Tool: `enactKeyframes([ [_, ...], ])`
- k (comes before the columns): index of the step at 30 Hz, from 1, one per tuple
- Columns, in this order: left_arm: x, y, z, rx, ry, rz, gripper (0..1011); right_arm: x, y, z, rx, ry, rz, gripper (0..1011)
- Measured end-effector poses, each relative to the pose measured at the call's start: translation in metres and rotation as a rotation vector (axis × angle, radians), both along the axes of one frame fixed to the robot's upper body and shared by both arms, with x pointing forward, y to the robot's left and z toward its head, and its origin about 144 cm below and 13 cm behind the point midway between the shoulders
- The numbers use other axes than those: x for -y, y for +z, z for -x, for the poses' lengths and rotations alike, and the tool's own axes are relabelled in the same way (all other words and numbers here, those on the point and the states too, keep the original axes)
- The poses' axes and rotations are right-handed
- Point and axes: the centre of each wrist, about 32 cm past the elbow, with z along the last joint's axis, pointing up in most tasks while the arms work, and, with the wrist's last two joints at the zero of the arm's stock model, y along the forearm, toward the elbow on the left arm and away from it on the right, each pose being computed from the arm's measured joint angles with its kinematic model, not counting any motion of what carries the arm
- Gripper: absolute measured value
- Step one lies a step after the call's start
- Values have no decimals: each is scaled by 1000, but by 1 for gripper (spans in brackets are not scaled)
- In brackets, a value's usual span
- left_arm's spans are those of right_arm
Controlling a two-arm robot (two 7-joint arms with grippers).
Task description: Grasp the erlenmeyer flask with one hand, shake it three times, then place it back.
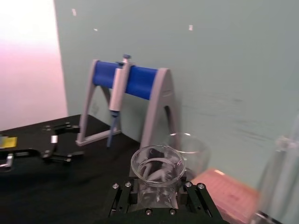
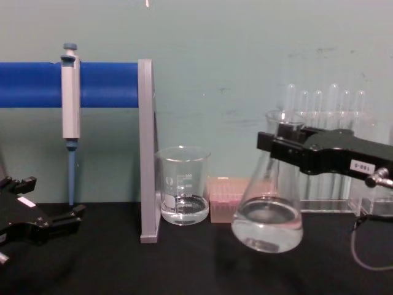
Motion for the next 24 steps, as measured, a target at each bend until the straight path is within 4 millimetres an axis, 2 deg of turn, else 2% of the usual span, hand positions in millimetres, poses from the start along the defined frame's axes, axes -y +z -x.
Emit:
enactKeyframes([
  [24,0,0,0,0,0,0,1001,-6,-1,2,-5,62,-7,457],
])
